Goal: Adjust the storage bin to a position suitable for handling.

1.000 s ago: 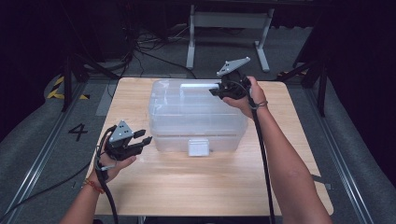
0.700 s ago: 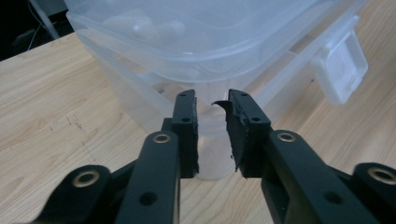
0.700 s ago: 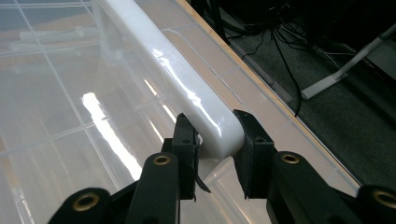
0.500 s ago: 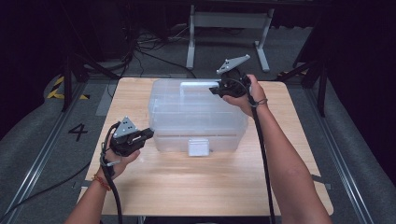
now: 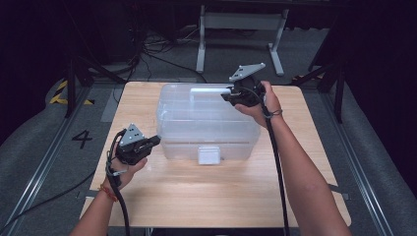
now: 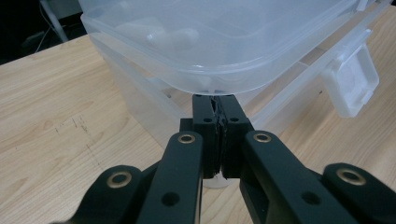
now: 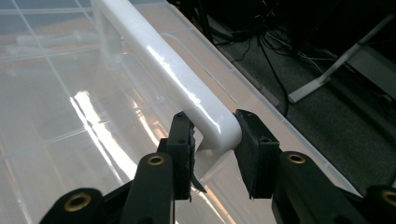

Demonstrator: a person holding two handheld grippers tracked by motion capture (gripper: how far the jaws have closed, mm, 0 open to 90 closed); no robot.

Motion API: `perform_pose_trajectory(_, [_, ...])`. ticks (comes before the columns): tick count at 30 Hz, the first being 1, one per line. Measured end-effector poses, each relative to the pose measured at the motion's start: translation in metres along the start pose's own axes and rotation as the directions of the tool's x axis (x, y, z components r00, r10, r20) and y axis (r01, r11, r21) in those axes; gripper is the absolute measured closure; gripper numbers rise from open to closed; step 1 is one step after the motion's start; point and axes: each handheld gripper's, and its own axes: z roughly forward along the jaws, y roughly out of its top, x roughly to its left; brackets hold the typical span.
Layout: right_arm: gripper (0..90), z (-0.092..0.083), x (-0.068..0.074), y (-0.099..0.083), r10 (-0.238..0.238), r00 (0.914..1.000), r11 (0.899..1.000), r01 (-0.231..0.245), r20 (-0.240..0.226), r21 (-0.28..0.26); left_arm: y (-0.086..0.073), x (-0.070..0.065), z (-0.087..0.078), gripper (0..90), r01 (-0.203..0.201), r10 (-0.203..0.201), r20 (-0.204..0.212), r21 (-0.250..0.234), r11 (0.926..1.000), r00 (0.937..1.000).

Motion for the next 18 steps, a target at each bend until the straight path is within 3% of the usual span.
perform_pose_trajectory(3, [65.2, -0.008, -0.001, -0.004, -0.011, 0.9998, 1.000, 0.011, 0.014, -0.008, 0.001, 0.000, 0.000, 88.2, -0.016, 0.016, -0.008, -0.008, 0.9998, 0.9998])
perform_pose_trajectory(13, [62.2, -0.040, -0.011, -0.032, 0.030, 0.9988, 0.998, -0.028, 0.038, -0.061, 0.001, 0.000, 0.000, 88.3, -0.020, 0.020, -0.009, -0.009, 0.9998, 0.9998])
perform_pose_trajectory(18, [61.2, -0.066, -0.017, -0.045, 0.045, 0.9975, 0.994, -0.040, 0.055, -0.097, 0.002, 0.000, 0.000, 88.3, -0.023, 0.023, -0.014, -0.008, 0.9997, 0.9996])
